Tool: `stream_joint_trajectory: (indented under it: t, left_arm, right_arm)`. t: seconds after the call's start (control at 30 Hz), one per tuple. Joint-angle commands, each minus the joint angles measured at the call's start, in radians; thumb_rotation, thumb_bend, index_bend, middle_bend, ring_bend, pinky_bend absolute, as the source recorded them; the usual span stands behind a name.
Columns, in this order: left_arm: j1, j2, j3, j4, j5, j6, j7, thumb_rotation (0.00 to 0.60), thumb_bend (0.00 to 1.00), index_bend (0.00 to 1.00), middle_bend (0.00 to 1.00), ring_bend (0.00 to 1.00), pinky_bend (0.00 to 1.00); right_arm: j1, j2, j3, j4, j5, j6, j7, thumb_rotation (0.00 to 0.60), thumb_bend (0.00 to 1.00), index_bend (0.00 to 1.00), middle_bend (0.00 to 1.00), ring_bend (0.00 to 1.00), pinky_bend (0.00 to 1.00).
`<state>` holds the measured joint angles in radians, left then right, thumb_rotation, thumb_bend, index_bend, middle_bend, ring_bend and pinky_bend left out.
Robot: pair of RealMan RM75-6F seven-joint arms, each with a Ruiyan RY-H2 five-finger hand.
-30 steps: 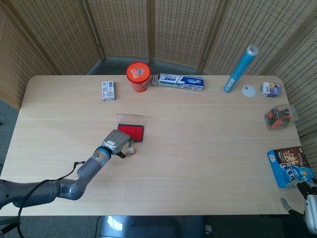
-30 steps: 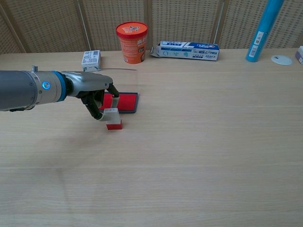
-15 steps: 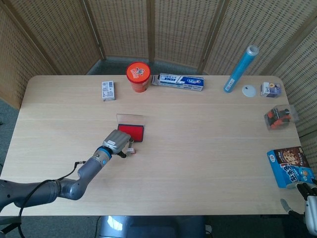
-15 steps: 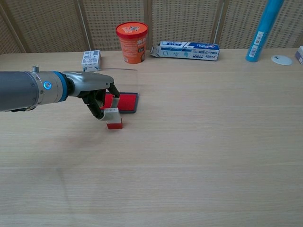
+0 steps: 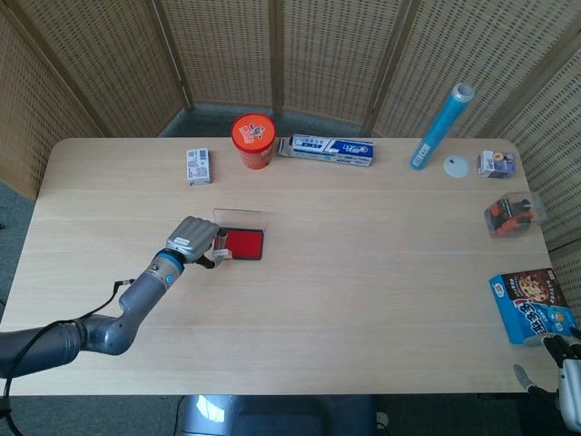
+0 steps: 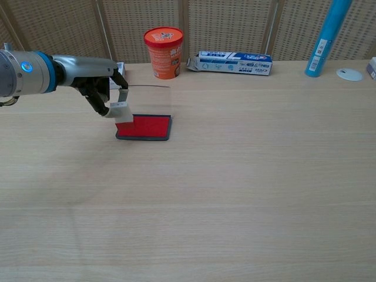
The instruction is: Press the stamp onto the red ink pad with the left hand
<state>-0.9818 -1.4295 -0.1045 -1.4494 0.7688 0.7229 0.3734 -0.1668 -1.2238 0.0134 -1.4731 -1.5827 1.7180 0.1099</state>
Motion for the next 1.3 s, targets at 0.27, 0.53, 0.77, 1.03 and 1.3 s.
stream_joint_trajectory:
  t: [0.27, 0.53, 0.77, 1.03, 1.3]
  left_arm:
    - [-0.025, -0.028, -0.012, 0.134, -0.038, -0.065, -0.033, 0.552, 0.38, 0.65, 1.00, 1.00, 1.00]
    - [-0.055, -0.113, -0.029, 0.258, -0.046, -0.131, -0.077, 0.556, 0.37, 0.65, 1.00, 1.00, 1.00]
    - [-0.076, -0.155, -0.031, 0.320, -0.046, -0.166, -0.092, 0.561, 0.37, 0.65, 1.00, 1.00, 1.00]
    - [-0.091, -0.190, -0.028, 0.369, -0.049, -0.186, -0.101, 0.560, 0.36, 0.65, 1.00, 1.00, 1.00]
    - [-0.103, -0.215, -0.020, 0.406, -0.057, -0.199, -0.098, 0.557, 0.36, 0.65, 1.00, 1.00, 1.00]
  right_arm:
    - [0.002, -0.006, 0.003, 0.002, 0.010, -0.010, -0.006, 0.591, 0.24, 0.44, 0.43, 0.36, 0.15]
    - [0.000, -0.004, 0.012, -0.012, 0.025, -0.010, -0.025, 0.593, 0.24, 0.45, 0.43, 0.36, 0.15]
    - [-0.003, -0.002, 0.016, -0.012, 0.036, -0.013, -0.025, 0.591, 0.24, 0.45, 0.43, 0.36, 0.15]
    - [-0.004, -0.001, 0.019, -0.013, 0.038, -0.013, -0.028, 0.591, 0.24, 0.44, 0.43, 0.36, 0.15]
    - [-0.006, -0.001, 0.019, -0.014, 0.040, -0.013, -0.030, 0.594, 0.24, 0.44, 0.43, 0.36, 0.15]
